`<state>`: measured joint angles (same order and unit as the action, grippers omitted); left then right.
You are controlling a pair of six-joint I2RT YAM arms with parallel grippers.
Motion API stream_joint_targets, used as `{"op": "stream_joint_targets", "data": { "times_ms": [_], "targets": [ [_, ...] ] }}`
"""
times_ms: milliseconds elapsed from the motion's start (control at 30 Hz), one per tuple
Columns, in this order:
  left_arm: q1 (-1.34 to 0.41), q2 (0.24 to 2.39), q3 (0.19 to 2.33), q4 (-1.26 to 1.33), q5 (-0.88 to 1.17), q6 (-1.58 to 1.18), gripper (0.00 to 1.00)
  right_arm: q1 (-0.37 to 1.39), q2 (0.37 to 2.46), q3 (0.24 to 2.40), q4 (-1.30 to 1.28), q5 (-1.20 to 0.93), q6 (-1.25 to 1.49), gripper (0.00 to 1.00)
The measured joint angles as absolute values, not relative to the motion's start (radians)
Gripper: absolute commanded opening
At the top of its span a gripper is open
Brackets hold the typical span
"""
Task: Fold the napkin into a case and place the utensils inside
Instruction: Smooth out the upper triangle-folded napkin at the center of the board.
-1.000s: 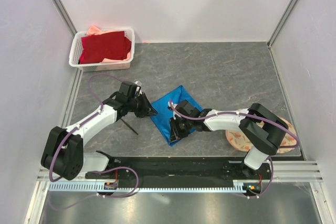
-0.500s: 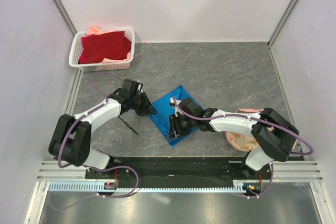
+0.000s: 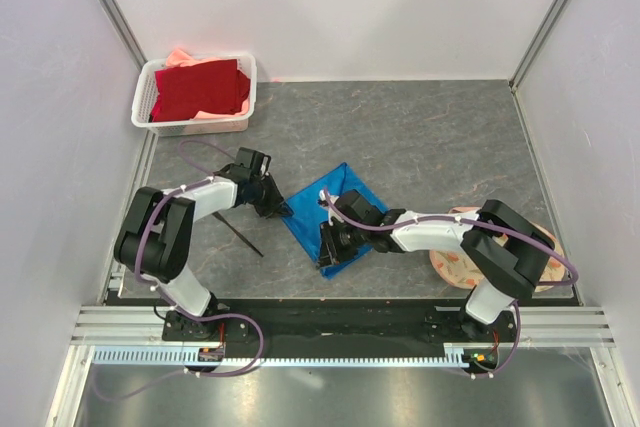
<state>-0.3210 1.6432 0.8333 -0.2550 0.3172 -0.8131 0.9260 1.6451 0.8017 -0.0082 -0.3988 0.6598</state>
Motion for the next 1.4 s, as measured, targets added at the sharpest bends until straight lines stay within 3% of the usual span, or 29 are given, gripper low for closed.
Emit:
{"op": "stream_joint_targets", "data": {
  "times_ms": [500, 800, 1400],
  "targets": [
    [-0.313, 1.626, 0.808, -0.248, 0.306, -0.797, 0.14, 0.925, 1.615, 0.719, -0.007, -0.335, 0.653, 0.25],
    [-0.313, 1.494, 0.805, -0.264, 0.316, -0.786, 0.15, 0.914, 1.546, 0.770, -0.135, -0.263, 0.611, 0.36],
    [-0.313, 1.648, 0.826, -0.233, 0.323, -0.783, 0.15, 0.859, 1.720, 0.914, -0.111, -0.285, 0.583, 0.34]
  ]
}}
